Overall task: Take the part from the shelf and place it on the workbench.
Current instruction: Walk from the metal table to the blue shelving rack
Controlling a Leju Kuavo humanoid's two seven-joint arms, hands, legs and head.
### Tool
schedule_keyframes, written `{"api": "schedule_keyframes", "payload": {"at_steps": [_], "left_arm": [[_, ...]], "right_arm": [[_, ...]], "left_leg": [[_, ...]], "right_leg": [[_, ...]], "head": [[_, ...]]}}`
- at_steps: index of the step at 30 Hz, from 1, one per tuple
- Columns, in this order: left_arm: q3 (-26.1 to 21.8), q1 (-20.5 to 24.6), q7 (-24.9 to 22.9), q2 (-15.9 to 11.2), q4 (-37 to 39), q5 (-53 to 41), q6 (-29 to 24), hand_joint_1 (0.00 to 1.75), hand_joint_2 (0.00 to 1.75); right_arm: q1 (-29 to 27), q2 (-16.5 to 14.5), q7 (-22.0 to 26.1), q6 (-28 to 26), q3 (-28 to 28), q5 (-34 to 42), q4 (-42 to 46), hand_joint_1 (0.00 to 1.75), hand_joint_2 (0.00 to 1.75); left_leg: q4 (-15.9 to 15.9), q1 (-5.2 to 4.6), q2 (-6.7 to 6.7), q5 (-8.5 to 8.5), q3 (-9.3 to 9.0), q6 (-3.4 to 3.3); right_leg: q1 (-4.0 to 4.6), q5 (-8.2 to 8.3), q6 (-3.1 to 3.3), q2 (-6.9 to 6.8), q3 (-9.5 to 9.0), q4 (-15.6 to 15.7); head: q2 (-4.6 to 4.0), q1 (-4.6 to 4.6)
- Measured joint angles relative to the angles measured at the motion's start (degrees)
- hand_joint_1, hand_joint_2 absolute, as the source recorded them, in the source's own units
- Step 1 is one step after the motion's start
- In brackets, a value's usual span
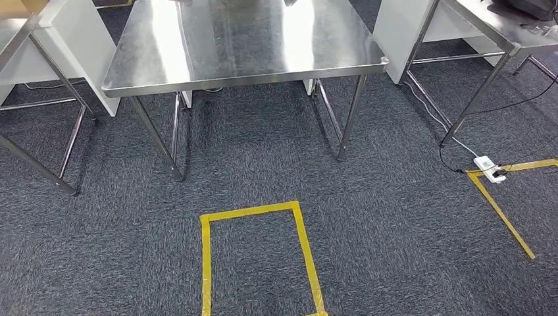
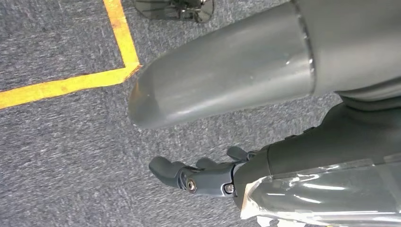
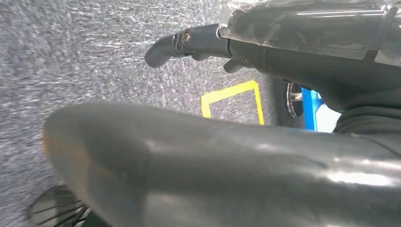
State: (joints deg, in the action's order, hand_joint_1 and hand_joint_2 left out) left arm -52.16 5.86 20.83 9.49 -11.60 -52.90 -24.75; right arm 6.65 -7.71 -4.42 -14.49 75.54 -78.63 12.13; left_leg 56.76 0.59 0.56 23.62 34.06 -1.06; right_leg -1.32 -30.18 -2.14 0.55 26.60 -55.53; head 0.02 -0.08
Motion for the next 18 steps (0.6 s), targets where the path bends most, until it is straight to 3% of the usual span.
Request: {"api": "schedule_keyframes", "payload": {"at_steps": [2,4,6,7,8,9,11,13,16,18], "left_arm": [[-0.23,-0.18,0.04,-0.04,0.01,0.04,-0.01,0.00,0.00],[-0.37,-0.31,0.14,-0.09,0.01,-0.02,0.02,0.00,0.00],[-0.37,-0.33,0.07,-0.08,0.00,-0.32,0.03,0.00,0.00],[-0.36,-0.33,-0.04,-0.07,0.01,-0.50,0.03,0.00,0.00],[-0.37,-0.34,-0.15,-0.06,0.01,-0.68,0.05,0.00,0.00],[-0.37,-0.34,-0.21,-0.05,0.01,-0.80,0.09,0.00,0.00],[-0.38,-0.22,-0.14,-0.13,-0.02,-0.98,0.19,0.00,0.00],[-0.37,-0.08,0.10,-0.22,-0.04,-0.96,0.26,0.00,0.00],[-0.37,-0.03,0.52,-0.15,-0.05,-0.59,0.38,0.00,0.00],[-0.38,0.05,0.69,-0.02,-0.05,-0.42,0.39,0.00,0.00]], "right_arm": [[0.02,0.02,-0.03,-0.01,0.00,0.01,0.00,0.00,0.00],[0.02,0.07,-0.15,-0.09,0.01,0.09,0.00,0.00,0.00],[-0.04,0.09,-0.25,-0.22,0.02,0.37,0.00,0.00,0.00],[-0.08,0.09,-0.27,-0.27,0.02,0.55,0.00,0.00,0.00],[-0.10,0.09,-0.30,-0.33,0.02,0.70,0.00,0.00,0.00],[-0.12,0.09,-0.35,-0.39,0.02,0.80,0.00,0.00,0.00],[-0.12,-0.02,-0.51,-0.50,0.02,0.87,-0.02,0.00,0.00],[-0.09,-0.17,-0.63,-0.61,0.02,0.83,-0.04,0.00,0.00],[-0.08,-0.21,-0.75,-0.68,0.02,0.53,-0.04,0.00,0.00],[-0.11,-0.11,-0.86,-0.55,0.02,0.27,-0.04,0.00,0.00]], "left_leg": [[1.40,0.34,-0.10,1.73,0.88,0.45],[6.35,0.56,-0.19,6.95,2.57,0.84],[13.46,0.56,-0.29,11.58,4.44,1.03],[15.55,0.56,-0.33,12.15,4.60,0.99],[15.69,0.55,-0.37,11.64,3.75,0.81],[13.54,0.51,-0.42,10.29,1.78,0.50],[5.44,0.25,-0.64,7.84,-3.95,-0.63],[0.19,-0.19,-0.65,6.85,-7.20,-1.36],[-1.26,-0.51,-0.29,5.68,-7.09,-1.71],[-2.48,-0.24,-0.04,4.07,-6.54,-2.25]], "right_leg": [[-0.31,0.64,1.32,-0.17,0.75,-0.09],[-0.20,1.65,2.59,-0.40,1.75,-0.12],[0.23,2.61,3.09,-0.52,2.84,-0.28],[0.43,3.04,3.12,-0.55,3.38,-0.41],[0.61,3.41,3.08,-0.55,3.96,-0.58],[0.77,3.69,3.01,-0.52,4.42,-0.73],[1.06,4.16,2.78,-0.47,4.97,-0.93],[1.17,4.73,2.17,-0.52,5.19,-0.91],[1.21,5.60,0.98,-0.59,5.58,-0.73],[1.34,3.68,1.04,-0.56,7.10,-3.01]], "head": [[0.00,-0.22],[0.00,-0.39],[0.00,-0.50],[0.00,-0.51],[0.00,-0.52],[0.00,-0.55],[0.00,-0.51],[0.00,-0.48],[0.00,-0.54],[0.00,-0.39]]}}
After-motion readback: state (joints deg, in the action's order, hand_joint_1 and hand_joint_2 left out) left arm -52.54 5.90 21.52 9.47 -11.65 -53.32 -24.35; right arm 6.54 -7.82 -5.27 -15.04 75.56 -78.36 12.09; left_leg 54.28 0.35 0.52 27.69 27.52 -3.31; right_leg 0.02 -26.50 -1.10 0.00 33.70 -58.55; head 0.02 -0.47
